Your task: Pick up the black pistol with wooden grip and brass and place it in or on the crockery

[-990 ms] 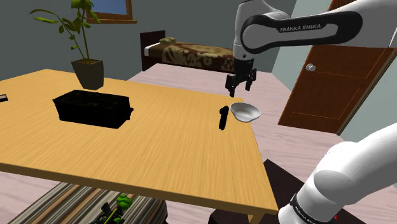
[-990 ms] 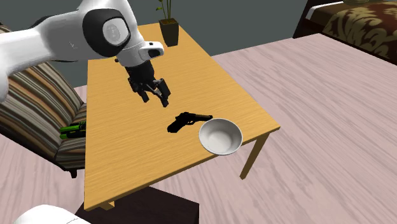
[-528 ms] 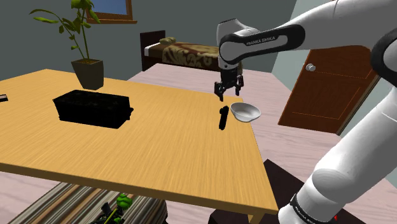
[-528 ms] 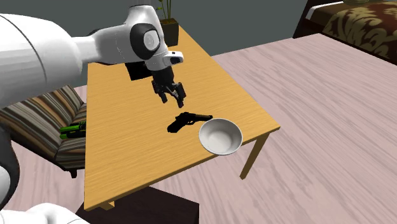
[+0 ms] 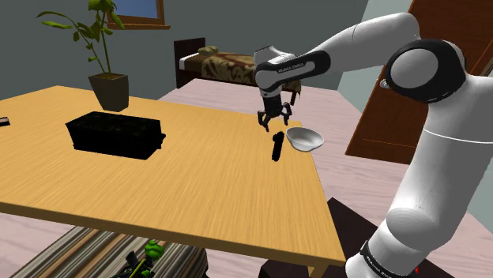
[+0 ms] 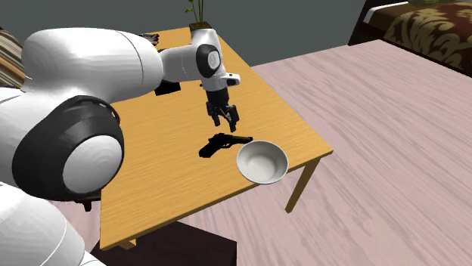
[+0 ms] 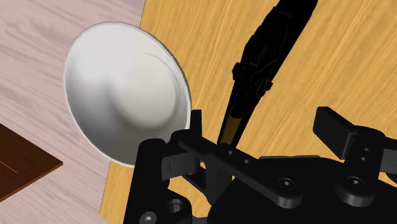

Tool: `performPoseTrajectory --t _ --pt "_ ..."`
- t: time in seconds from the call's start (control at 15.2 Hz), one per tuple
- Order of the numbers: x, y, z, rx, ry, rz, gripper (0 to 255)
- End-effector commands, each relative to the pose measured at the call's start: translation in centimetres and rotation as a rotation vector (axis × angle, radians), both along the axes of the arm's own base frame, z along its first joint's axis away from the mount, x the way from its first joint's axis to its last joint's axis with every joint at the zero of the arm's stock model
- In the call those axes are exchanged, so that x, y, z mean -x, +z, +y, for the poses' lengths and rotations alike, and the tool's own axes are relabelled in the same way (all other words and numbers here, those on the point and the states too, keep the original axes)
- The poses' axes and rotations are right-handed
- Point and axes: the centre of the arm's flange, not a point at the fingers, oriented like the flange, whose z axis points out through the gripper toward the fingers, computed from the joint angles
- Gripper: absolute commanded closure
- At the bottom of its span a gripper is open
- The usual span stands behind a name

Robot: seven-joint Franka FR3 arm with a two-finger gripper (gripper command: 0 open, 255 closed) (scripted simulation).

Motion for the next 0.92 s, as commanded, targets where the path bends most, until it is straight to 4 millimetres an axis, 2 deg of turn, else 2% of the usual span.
performPoseTrajectory --t 0.0,0.2,0.73,0.86 --pt "-1.9 -1.8 -1.4 0.013 -0.041 0.019 0" --pt "-4.5 -4.6 -3.6 0.031 -0.1 0.047 0" --pt "-3.3 -8.4 -4.7 0.031 -0.101 0.048 0" --pt "-3.3 -8.4 -4.7 0.031 -0.101 0.048 0"
